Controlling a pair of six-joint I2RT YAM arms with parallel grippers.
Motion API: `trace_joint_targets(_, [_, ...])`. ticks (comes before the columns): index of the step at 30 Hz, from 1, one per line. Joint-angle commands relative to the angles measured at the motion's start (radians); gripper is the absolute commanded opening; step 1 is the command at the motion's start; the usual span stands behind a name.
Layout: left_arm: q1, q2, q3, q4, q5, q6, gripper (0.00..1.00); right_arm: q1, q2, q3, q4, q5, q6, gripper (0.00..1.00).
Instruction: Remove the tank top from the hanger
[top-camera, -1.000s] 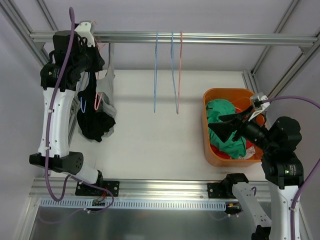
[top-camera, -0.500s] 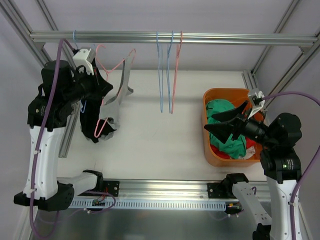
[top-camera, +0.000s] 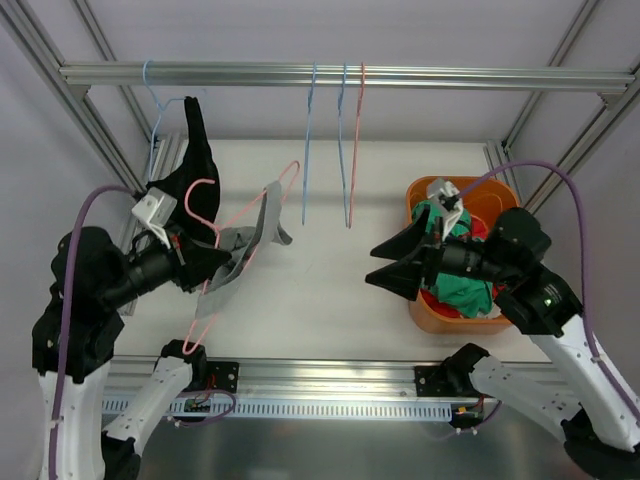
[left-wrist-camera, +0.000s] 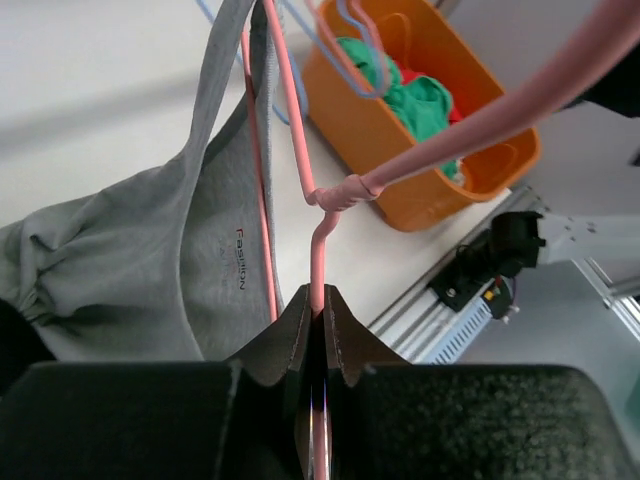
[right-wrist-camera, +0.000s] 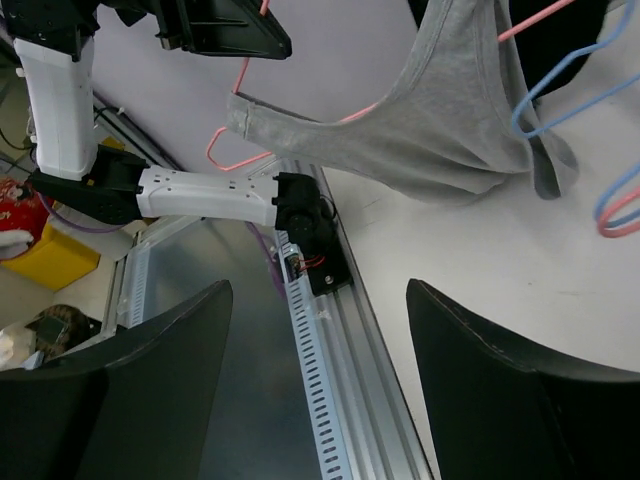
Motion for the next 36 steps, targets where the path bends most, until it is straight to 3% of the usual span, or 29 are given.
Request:
trace_joint_targets(1, [-0.008, -0.117, -0.045, 0.026, 0.175, -0.056, 0.0, 0.214, 0.066, 0.045, 0.08, 0.29, -0.051, 0.74])
trace_joint_targets(2, [-0.008, -0.14, -0.059, 0.022, 0.195, -0.066, 0.0, 0.33, 0.083, 0.046, 0.092, 0.347, -0.066, 0.73])
trace_joint_targets(5, [-0.008, -0.22, -0.106, 0.008, 0.269, -0.099, 0.0, 0.517, 0.183, 0.063, 0.152, 0.581, -0.124, 0.72])
trace_joint_targets(6, [-0.008, -0.238, -0.126, 0.0, 0.269, -0.118, 0.0, 0.555, 0.214, 0.072, 0.176, 0.69, -0.134, 0.71])
trace_joint_targets(11, [-0.008, -0.307, -0.172, -0.009, 0.284, -0.159, 0.0, 0.676, 0.434, 0.185, 0.218, 0.897, -0.23, 0.68])
trace_joint_targets(19, [-0.008, -0.327, -0.168, -0.018, 0.28, -0.164, 0.0, 0.695, 0.561, 0.252, 0.223, 1.075, -0.263, 0.45])
trace_joint_targets(23, [-0.008, -0.327, -0.163, -0.02, 0.271, -0.153, 0.0, 0.695, 0.564, 0.258, 0.224, 1.118, -0.27, 0.12])
trace_joint_targets(24, [-0.008, -0.327, -0.163, -0.021, 0.263, -0.152, 0.0, 0.695, 0.556, 0.258, 0.223, 1.121, -0.272, 0.08])
trace_joint_targets(30, [-0.008, -0.302, -0.154, -0.098, 0.176, -0.095, 0.0, 0.682, 0.478, 0.235, 0.191, 1.201, -0.293, 0.0])
trace_joint_targets(36, [-0.015, -0.304, -0.108, -0.107, 0.238, -0.08, 0.0, 0.578, 0.501, 0.321, 0.106, 1.144, -0.319, 0.0])
